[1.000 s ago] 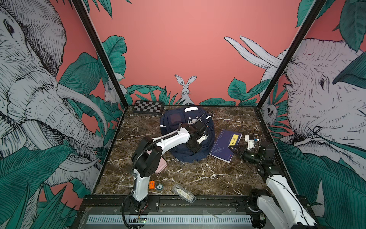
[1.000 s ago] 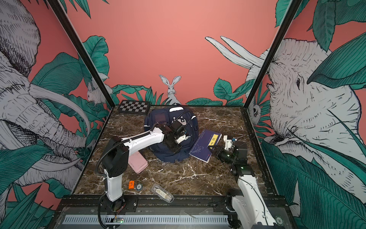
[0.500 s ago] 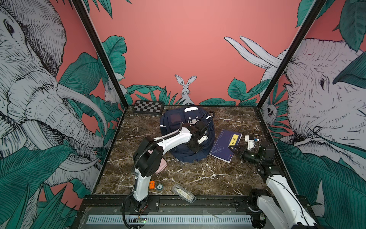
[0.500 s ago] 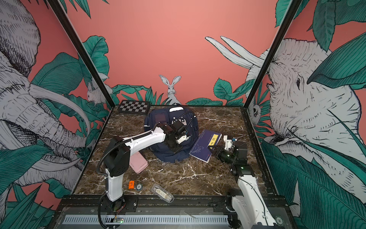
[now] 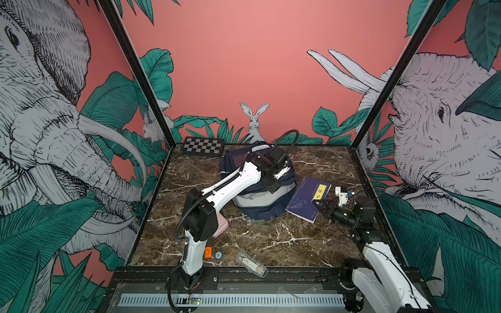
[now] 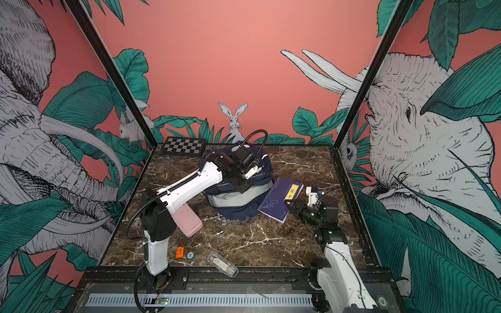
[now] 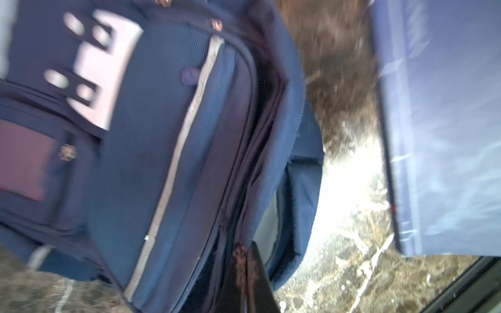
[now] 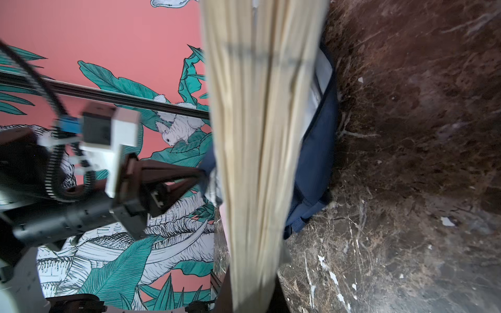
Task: Pack books, pencil case, and school supplies into a backpack
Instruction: Open the student bag at the top-center of the table, then place the book in the student bag.
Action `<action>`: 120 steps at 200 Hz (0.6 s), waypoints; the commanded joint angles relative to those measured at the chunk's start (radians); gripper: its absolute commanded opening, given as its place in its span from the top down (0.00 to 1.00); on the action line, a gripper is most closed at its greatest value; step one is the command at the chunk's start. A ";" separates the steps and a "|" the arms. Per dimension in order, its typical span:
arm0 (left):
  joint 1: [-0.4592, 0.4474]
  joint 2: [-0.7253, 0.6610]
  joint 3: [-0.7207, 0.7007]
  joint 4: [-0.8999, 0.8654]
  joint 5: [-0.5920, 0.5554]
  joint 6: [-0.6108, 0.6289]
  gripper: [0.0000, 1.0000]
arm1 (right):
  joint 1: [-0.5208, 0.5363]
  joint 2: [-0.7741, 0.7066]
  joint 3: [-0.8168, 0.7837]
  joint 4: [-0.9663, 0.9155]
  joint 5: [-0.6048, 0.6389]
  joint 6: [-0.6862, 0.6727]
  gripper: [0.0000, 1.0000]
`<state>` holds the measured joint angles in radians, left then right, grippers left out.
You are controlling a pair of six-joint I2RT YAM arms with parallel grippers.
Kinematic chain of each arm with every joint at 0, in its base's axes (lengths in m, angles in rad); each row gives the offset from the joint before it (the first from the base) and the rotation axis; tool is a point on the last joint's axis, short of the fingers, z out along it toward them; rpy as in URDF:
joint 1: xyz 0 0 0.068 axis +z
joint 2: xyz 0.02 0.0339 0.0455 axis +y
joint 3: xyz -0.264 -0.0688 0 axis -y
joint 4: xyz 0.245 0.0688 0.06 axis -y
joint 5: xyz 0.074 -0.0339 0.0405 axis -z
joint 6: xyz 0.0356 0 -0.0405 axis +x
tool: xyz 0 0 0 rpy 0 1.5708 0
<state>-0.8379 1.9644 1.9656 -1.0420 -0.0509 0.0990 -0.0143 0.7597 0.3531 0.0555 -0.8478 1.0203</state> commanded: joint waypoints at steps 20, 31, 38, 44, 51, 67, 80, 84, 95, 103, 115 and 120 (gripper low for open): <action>0.000 -0.065 0.163 -0.040 -0.080 0.035 1.00 | 0.081 0.032 0.006 0.172 0.046 0.056 1.00; 0.000 -0.068 0.181 -0.039 -0.091 0.044 1.00 | 0.126 0.064 0.010 0.198 0.090 0.059 1.00; 0.000 -0.068 0.189 -0.039 -0.093 0.048 1.00 | 0.154 0.093 0.013 0.230 0.116 0.069 1.00; 0.000 -0.067 0.198 -0.039 -0.093 0.050 1.00 | 0.177 0.122 0.013 0.269 0.137 0.081 1.00; 0.000 -0.065 0.203 -0.040 -0.092 0.051 1.00 | 0.200 0.152 0.015 0.304 0.161 0.095 1.00; 0.000 -0.064 0.212 -0.041 -0.089 0.048 1.00 | 0.255 0.242 0.034 0.387 0.228 0.124 1.00; 0.000 -0.067 0.211 -0.035 -0.088 0.044 1.00 | 0.294 0.318 0.060 0.439 0.278 0.142 1.00; 0.000 -0.070 0.210 -0.032 -0.085 0.044 1.00 | 0.304 0.341 0.067 0.455 0.291 0.146 1.00; 0.000 -0.075 0.209 -0.027 -0.077 0.043 1.00 | 0.324 0.408 0.091 0.510 0.319 0.171 1.00; 0.000 -0.080 0.211 -0.027 -0.069 0.045 1.00 | 0.339 0.458 0.114 0.554 0.329 0.185 1.00; 0.000 -0.084 0.213 -0.027 -0.062 0.049 1.00 | 0.359 0.530 0.157 0.608 0.338 0.207 1.00; 0.000 -0.085 0.213 -0.027 -0.062 0.051 1.00 | 0.369 0.558 0.176 0.638 0.343 0.217 1.00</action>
<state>-0.8371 1.9633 2.1334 -1.0836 -0.1280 0.1291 0.3206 1.2339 0.4438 0.4469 -0.5728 1.1782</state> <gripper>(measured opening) 0.048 0.081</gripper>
